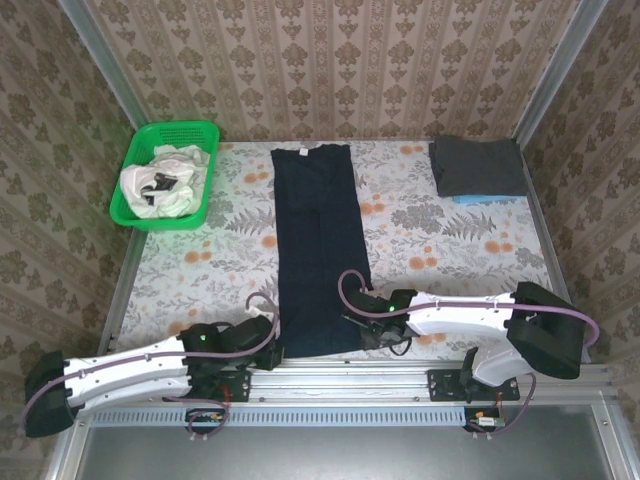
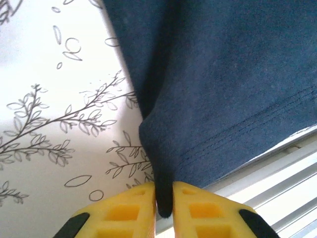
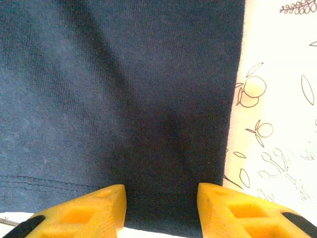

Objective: Fold and stack the t-shirts

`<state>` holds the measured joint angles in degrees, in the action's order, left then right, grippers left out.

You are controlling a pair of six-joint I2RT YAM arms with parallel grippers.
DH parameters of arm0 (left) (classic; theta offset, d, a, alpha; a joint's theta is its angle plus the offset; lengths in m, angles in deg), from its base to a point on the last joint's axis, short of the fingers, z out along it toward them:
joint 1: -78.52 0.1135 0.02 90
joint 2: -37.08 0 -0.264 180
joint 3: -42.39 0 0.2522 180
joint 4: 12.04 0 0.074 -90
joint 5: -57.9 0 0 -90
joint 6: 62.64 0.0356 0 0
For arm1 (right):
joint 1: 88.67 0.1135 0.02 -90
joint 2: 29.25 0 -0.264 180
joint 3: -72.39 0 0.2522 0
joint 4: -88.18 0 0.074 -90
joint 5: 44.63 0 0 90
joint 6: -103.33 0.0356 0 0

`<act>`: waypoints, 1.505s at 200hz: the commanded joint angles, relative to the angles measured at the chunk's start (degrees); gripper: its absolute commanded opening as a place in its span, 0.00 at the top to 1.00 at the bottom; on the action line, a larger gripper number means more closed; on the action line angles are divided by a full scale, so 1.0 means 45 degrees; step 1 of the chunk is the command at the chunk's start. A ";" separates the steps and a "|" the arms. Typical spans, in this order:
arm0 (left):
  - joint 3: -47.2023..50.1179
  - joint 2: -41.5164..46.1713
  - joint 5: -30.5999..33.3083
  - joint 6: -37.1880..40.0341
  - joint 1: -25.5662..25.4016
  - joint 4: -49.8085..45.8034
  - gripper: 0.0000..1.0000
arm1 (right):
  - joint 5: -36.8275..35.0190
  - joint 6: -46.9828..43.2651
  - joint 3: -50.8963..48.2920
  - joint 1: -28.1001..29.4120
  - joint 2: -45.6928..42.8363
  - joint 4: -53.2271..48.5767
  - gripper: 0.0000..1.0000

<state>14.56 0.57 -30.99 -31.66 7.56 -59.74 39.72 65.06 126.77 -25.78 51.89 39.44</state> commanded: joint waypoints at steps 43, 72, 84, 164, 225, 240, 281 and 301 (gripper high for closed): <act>0.0597 0.0684 -0.0031 -0.0838 -0.0120 0.0211 0.53 | -0.0744 0.1414 -0.0732 0.0204 -0.2218 -0.1009 0.43; 0.1143 0.0684 -0.0140 -0.1238 -0.0130 0.0972 0.47 | -0.0404 0.1780 -0.1578 0.0150 -0.2213 0.0204 0.40; 0.1353 0.0691 -0.0245 -0.1288 -0.0147 0.1324 0.47 | -0.0223 0.1864 -0.1774 0.0128 -0.2127 0.0711 0.40; 0.1828 0.0350 -0.0183 -0.1357 -0.0149 0.3162 0.54 | -0.0088 0.1888 -0.1711 0.0126 -0.1429 0.1671 0.47; 0.1470 -0.1145 -0.0110 -0.1084 -0.0057 0.4815 0.65 | -0.0247 0.2036 -0.1878 0.0125 -0.1752 0.1533 0.60; 0.1265 -0.1322 -0.0065 -0.0978 -0.0014 0.4859 0.66 | -0.0248 0.2033 -0.1896 0.0135 -0.1719 0.1522 0.64; 0.1097 -0.2069 -0.0019 -0.0940 0.0065 0.5519 0.83 | -0.0253 0.2020 -0.1957 0.0136 -0.1578 0.1688 0.76; 0.0790 -0.2527 -0.0045 -0.0803 0.0105 0.5762 0.91 | -0.0268 0.1978 -0.1919 0.0135 -0.1630 0.1677 0.80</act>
<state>15.57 -6.62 -29.33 -35.92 7.74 -49.18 38.39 73.63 118.66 -25.15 44.68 47.15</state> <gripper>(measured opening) 0.148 0.225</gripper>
